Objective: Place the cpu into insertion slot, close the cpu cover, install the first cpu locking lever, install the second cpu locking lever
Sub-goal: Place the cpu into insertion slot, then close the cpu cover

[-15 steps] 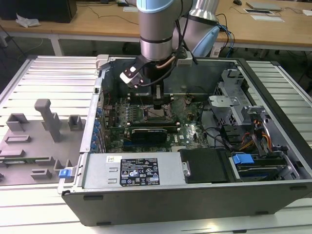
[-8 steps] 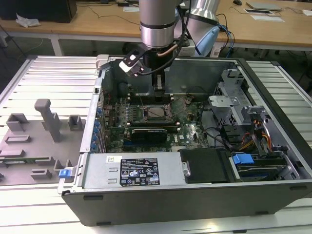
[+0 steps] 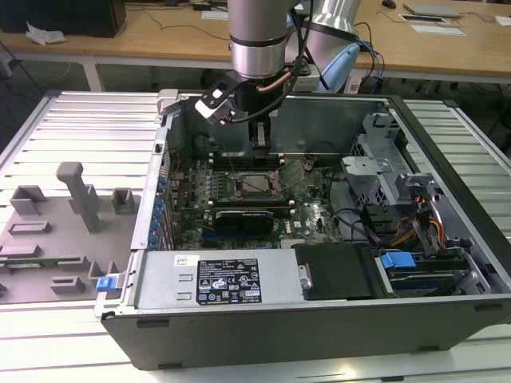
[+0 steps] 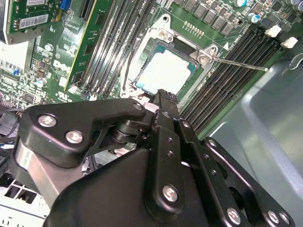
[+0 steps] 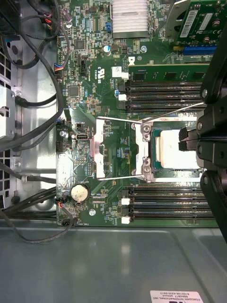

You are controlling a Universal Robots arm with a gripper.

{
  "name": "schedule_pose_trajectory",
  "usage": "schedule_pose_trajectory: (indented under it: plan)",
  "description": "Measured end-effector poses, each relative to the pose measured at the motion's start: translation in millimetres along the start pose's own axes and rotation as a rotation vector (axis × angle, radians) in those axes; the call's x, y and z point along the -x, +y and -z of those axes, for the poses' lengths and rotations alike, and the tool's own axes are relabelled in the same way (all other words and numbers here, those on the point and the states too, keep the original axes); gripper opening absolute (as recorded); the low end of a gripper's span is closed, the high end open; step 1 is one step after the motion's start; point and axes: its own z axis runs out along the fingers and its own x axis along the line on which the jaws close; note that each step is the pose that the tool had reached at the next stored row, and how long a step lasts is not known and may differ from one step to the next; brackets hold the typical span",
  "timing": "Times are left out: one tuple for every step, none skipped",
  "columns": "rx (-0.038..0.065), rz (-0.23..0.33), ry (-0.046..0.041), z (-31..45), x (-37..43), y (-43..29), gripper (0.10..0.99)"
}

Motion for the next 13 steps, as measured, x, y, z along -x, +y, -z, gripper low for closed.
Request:
schedule_pose_trajectory:
  plan:
    - [0.0, 0.0, 0.0, 0.0, 0.0, 0.0, 0.106]
    - [0.0, 0.0, 0.0001, 0.1, 0.0, 0.0, 0.106]
    - [0.0, 0.0, 0.0001, 0.2, 0.0, 0.0, 0.106]
    - [0.0, 0.0, 0.0, 0.3, 0.0, 0.0, 0.106]
    - [0.0, 0.0, 0.0, 0.4, 0.0, 0.0, 0.106]
    - [0.0, 0.0, 0.0, 0.5, 0.0, 0.0, 0.106]
    - [0.0, 0.0, 0.0001, 0.6, 0.0, 0.0, 0.106]
    - [0.0, 0.0, 0.0, 0.7, 0.0, 0.0, 0.106]
    - [0.0, 0.0, 0.0001, 0.7, 0.0, 0.1, 0.106]
    - [0.0, 0.0, 0.0, 0.7, 0.0, 0.5, 0.106]
    - [0.0, 0.0, -0.0002, 0.7, 0.0, 1.9, 0.106]
    - [0.0, 0.0, 0.0, 0.4, 0.0, 3.1, 0.106]
    - [-0.001, 0.0, 0.0, 0.2, -0.1, 5.4, 0.106]
